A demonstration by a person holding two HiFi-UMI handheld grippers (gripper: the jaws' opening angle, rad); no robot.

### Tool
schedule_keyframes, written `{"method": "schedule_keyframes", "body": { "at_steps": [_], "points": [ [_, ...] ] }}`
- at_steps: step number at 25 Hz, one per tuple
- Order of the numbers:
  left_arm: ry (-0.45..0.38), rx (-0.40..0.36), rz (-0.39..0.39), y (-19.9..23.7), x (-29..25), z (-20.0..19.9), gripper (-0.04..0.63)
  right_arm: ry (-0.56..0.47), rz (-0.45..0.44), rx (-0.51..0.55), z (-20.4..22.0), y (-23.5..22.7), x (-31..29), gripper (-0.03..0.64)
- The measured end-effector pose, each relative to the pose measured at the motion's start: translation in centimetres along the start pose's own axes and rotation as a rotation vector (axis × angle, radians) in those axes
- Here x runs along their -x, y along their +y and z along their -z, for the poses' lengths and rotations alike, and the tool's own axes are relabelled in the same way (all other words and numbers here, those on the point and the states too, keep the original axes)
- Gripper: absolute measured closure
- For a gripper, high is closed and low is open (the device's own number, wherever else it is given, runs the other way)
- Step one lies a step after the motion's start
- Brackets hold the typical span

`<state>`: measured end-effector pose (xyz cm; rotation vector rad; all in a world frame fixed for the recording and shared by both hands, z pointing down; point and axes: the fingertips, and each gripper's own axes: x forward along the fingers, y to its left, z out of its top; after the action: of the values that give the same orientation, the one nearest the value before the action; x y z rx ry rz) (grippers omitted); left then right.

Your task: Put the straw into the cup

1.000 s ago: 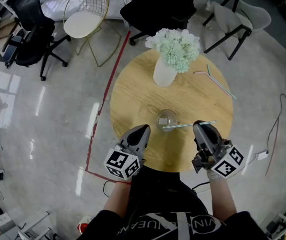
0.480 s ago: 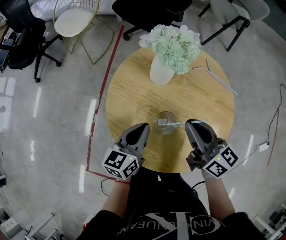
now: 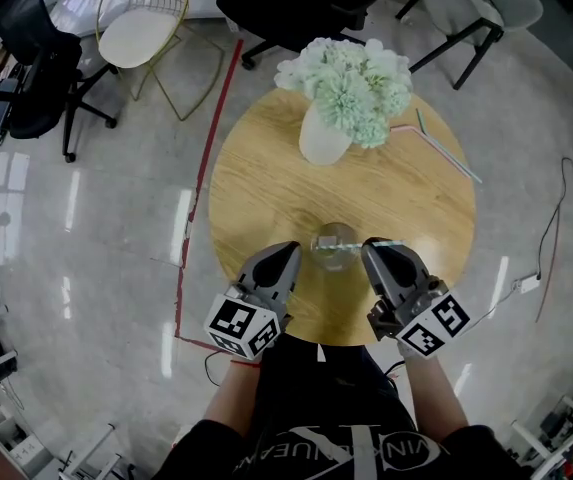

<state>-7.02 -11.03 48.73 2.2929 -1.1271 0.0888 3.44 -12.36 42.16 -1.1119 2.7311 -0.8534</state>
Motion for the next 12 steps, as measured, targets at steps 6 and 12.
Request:
{"method": "schedule_keyframes", "body": {
  "at_steps": [6,12],
  "points": [
    [0.006,-0.001,-0.001,0.38,-0.24,0.15,0.588,0.009,0.010,0.016,0.44,-0.36,-0.56,0.595],
    [0.008,0.000,-0.005,0.48,-0.05,0.30,0.588,0.025,0.008,0.029,0.87,-0.24,-1.02,0.595]
  ]
}}
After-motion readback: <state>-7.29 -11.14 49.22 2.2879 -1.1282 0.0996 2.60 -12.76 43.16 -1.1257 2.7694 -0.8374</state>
